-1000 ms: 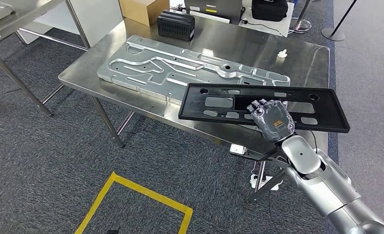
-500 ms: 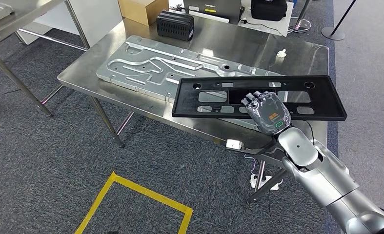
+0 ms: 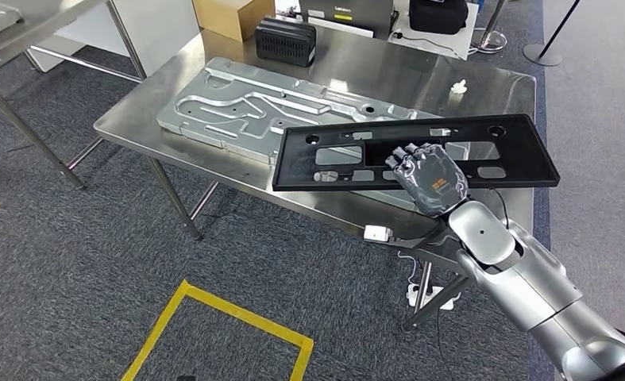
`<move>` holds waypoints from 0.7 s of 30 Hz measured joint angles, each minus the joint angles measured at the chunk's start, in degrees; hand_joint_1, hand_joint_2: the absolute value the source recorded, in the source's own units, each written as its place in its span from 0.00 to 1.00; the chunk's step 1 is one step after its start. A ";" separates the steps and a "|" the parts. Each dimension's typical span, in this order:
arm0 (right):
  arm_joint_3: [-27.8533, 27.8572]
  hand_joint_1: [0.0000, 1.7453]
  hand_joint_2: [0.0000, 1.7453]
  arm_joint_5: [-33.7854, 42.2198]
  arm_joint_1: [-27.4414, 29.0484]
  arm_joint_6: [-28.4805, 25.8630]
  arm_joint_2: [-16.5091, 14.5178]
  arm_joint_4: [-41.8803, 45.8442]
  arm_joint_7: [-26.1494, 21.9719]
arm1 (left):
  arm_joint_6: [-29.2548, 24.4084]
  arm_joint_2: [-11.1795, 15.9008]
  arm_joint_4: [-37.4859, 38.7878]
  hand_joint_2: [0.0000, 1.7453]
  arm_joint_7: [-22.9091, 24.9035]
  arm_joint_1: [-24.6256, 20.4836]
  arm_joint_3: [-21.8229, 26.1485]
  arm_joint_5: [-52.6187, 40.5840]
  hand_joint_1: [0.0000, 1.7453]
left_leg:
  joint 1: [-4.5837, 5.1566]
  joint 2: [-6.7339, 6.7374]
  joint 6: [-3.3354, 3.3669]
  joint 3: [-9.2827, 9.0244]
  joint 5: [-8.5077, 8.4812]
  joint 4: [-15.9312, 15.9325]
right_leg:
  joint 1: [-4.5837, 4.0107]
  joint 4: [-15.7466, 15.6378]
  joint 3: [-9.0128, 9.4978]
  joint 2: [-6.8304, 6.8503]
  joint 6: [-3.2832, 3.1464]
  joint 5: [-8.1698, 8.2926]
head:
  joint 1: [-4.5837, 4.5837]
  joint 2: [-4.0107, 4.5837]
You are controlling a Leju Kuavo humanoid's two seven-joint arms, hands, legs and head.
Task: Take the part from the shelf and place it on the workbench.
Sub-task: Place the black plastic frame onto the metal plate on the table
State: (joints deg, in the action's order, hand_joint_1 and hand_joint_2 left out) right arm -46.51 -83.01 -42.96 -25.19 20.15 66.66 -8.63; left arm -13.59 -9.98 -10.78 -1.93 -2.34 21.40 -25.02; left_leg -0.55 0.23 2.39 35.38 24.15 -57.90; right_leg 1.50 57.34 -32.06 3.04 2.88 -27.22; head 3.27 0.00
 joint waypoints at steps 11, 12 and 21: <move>-1.19 1.00 1.00 1.18 -0.05 0.10 -0.11 -0.01 0.13 | -0.55 -0.01 0.00 1.00 -0.08 -0.18 0.01 -0.93 0.00 | -0.88 -1.39 -1.55 -0.93 1.51 -0.83 | 0.77 3.02 -3.42 -3.16 0.58 1.01 | -0.25 0.00; -1.29 1.00 1.00 1.21 -0.04 0.10 -0.12 -0.04 0.15 | -0.57 0.00 0.00 1.00 -0.10 -0.19 0.01 -0.96 0.00 | -0.81 -1.49 -1.95 -0.81 1.72 -1.05 | 0.58 2.36 -3.10 -3.28 0.20 0.73 | -0.31 0.00; -1.86 1.00 1.00 1.86 -0.05 0.08 -0.21 -0.08 0.14 | -0.60 0.03 0.00 1.00 -0.19 -0.10 0.00 -1.45 0.00 | -0.97 -0.66 -3.22 8.33 7.38 -17.89 | -0.06 2.12 -0.39 -2.93 -3.29 -1.46 | -0.30 0.00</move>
State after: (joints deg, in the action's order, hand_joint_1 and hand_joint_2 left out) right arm -48.37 -81.15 -43.00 -25.11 19.94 66.58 -8.49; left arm -14.18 -9.96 -10.78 -2.12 -2.45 21.40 -26.47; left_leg -1.53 -0.43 -0.82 43.71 31.53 -75.79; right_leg 1.44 59.46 -32.45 0.11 -0.41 -28.69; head 2.97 0.00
